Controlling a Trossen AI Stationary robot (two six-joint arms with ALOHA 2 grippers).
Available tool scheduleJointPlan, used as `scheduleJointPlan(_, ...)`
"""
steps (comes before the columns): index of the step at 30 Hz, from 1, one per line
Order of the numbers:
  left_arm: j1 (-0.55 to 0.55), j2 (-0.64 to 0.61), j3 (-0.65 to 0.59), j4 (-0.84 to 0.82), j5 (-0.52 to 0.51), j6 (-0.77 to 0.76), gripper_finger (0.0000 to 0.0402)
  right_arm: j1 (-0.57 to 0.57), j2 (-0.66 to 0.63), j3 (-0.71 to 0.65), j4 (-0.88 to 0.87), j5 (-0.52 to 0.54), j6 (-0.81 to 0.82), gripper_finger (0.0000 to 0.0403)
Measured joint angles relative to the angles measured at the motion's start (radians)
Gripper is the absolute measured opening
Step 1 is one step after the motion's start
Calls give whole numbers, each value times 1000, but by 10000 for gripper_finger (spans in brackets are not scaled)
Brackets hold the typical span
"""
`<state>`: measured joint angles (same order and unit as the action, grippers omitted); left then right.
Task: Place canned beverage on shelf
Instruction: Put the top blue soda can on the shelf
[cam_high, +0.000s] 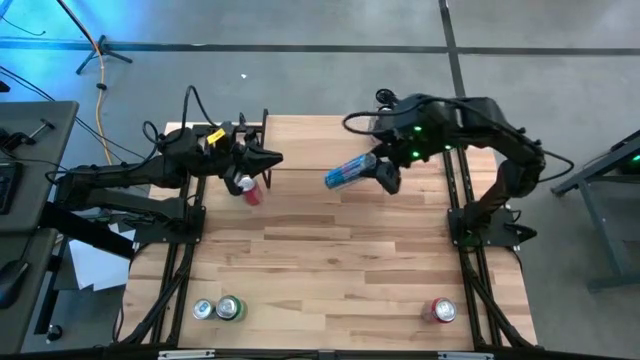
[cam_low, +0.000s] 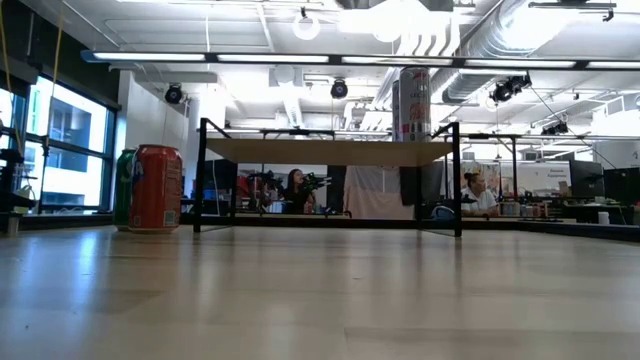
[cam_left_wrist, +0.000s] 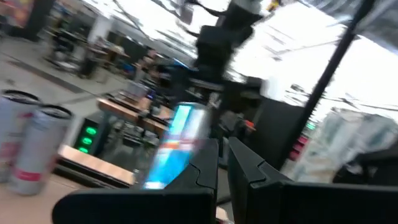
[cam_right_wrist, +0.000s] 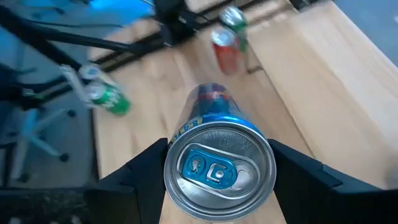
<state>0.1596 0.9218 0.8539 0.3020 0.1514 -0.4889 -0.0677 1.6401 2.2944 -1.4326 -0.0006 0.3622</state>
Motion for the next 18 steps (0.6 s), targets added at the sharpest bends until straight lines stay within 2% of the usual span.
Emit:
scheduleJointPlan(3,-2,0,0,-8,54,-5,0,-36,41,-1,-23,78,11,226)
scheduleJointPlan(7,-4,0,1,-68,46,17,0,-73,89,1,-22,105,-3,226)
scheduleJointPlan(14,-3,29,1,-240,-117,152,1,-111,164,1,-14,98,-69,226)
scheduleJointPlan(18,10,55,1,-268,-139,250,16,-122,174,1,-7,61,-83,226)
